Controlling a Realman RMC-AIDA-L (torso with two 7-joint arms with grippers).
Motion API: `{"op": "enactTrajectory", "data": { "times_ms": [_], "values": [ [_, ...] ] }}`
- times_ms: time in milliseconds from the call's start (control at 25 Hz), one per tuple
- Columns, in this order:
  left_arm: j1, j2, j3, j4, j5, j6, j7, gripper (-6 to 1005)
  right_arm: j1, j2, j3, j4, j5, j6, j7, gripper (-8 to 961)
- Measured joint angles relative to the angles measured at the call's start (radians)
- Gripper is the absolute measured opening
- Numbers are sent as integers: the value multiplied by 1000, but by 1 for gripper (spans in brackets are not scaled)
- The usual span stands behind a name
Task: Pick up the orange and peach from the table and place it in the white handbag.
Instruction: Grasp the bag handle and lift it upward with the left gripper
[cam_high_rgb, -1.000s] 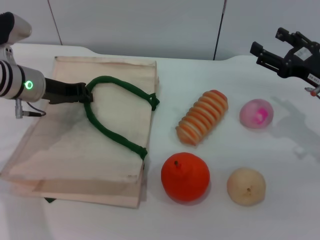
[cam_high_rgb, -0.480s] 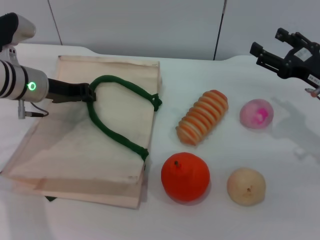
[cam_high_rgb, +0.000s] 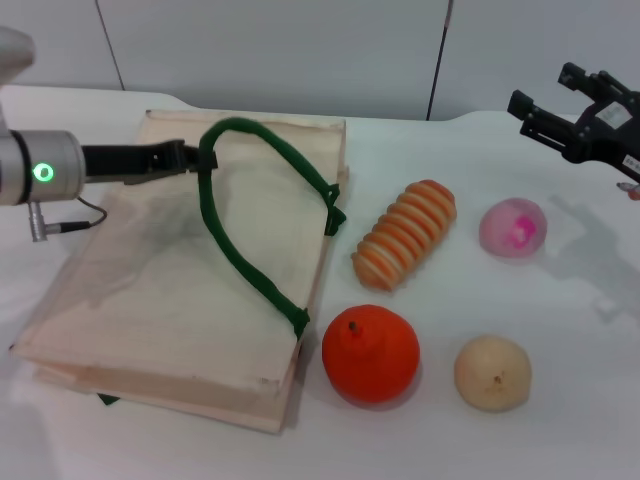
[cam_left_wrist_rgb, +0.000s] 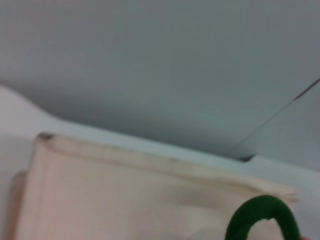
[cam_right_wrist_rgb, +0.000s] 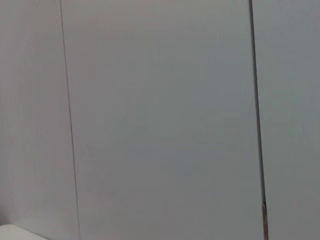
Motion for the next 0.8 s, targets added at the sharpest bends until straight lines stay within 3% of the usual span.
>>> {"op": "enactTrajectory", "data": {
  "times_ms": [400,800],
  "values": [
    [70,35,-2,-9,-208,-212,120,131,-6,0,0,-1,34,3,-1,833],
    [117,39,-3,-11,-421,-388,265,131,-19,0,0,4,76,2,-11,830]
  ]
}}
